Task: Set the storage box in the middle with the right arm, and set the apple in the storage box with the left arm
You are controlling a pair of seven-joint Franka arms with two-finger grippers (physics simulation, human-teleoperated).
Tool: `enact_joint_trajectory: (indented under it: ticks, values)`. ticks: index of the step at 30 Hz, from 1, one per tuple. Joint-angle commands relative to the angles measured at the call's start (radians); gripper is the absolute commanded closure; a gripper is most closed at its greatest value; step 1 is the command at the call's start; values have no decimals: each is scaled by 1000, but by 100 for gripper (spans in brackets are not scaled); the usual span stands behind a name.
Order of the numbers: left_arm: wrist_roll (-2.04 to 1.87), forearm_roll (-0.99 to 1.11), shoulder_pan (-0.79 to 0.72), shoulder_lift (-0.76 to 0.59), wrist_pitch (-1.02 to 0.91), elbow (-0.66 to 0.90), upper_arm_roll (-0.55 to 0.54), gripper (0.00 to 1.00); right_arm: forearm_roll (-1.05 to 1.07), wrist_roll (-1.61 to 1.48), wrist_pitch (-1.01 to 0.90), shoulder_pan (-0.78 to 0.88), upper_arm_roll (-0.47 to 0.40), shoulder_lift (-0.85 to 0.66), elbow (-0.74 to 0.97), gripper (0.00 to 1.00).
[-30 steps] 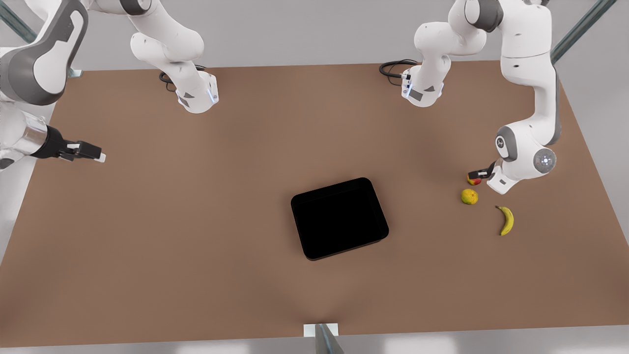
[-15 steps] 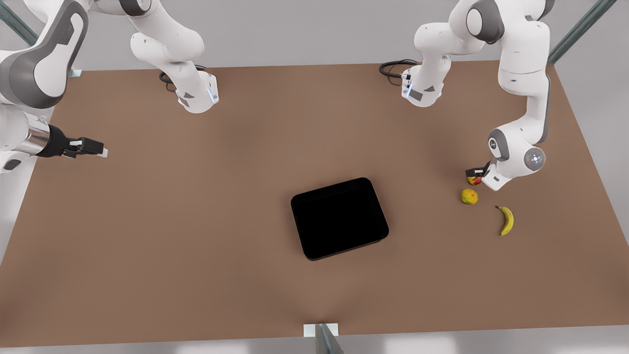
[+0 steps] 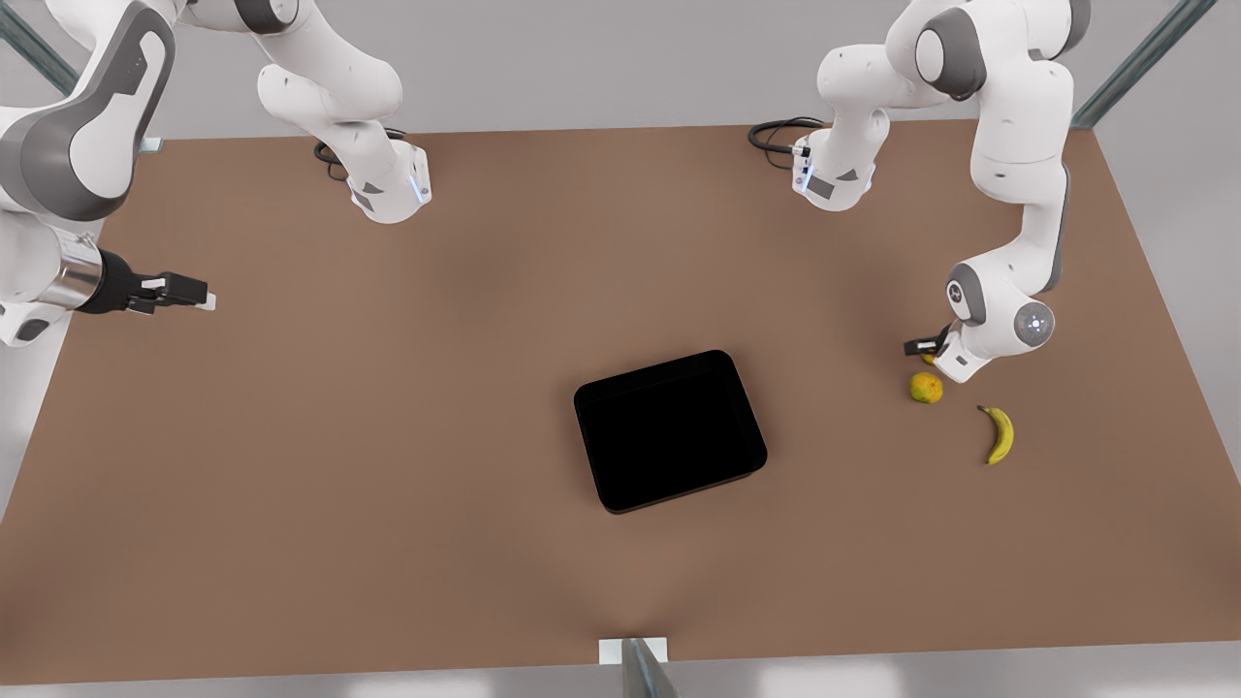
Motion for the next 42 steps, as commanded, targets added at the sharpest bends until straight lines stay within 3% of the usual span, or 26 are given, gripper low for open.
enact_joint_trajectory:
  ticks: [1,7,9,13,18,20,21,22,24,26,33,40,42]
  values:
    - [-30,-5,0,0,4,0,0,27,2,-41,-1,0,-1,0,2,0]
    - [-30,-5,-1,-14,-13,5,2,28,8,-54,-1,-2,-1,4,0,0]
    - [-30,-5,-1,-14,-13,5,2,40,8,-54,-1,-2,-1,4,0,0]
    - [-30,-5,-1,-19,-15,6,2,40,8,-54,0,-2,-1,7,0,0]
    - [-51,-3,-17,-184,-254,31,5,40,8,-54,0,-2,-1,7,0,0]
    - [-289,8,-164,-287,-415,63,5,40,10,-54,0,-2,-1,7,0,0]
    - [-458,9,-317,-283,-484,138,2,40,8,-56,0,-2,-1,7,0,0]
    - [-669,6,-513,-189,-581,319,0,40,8,-56,0,-2,-1,9,0,0]
    - [-897,-104,-724,39,-725,664,-8,40,10,-56,0,-2,-1,12,0,0]
    - [-998,-167,-828,135,-720,763,-35,40,10,-56,2,-2,-1,12,0,0]
    - [-1035,-172,-787,286,-590,928,-84,40,12,-56,2,-2,-1,14,0,0]
    - [-1032,-179,-716,340,-555,959,-83,39,-4,-56,29,-2,-2,11,3,0]
    - [-1029,-181,-708,343,-549,959,-84,0,-50,-56,48,0,7,-8,7,0]
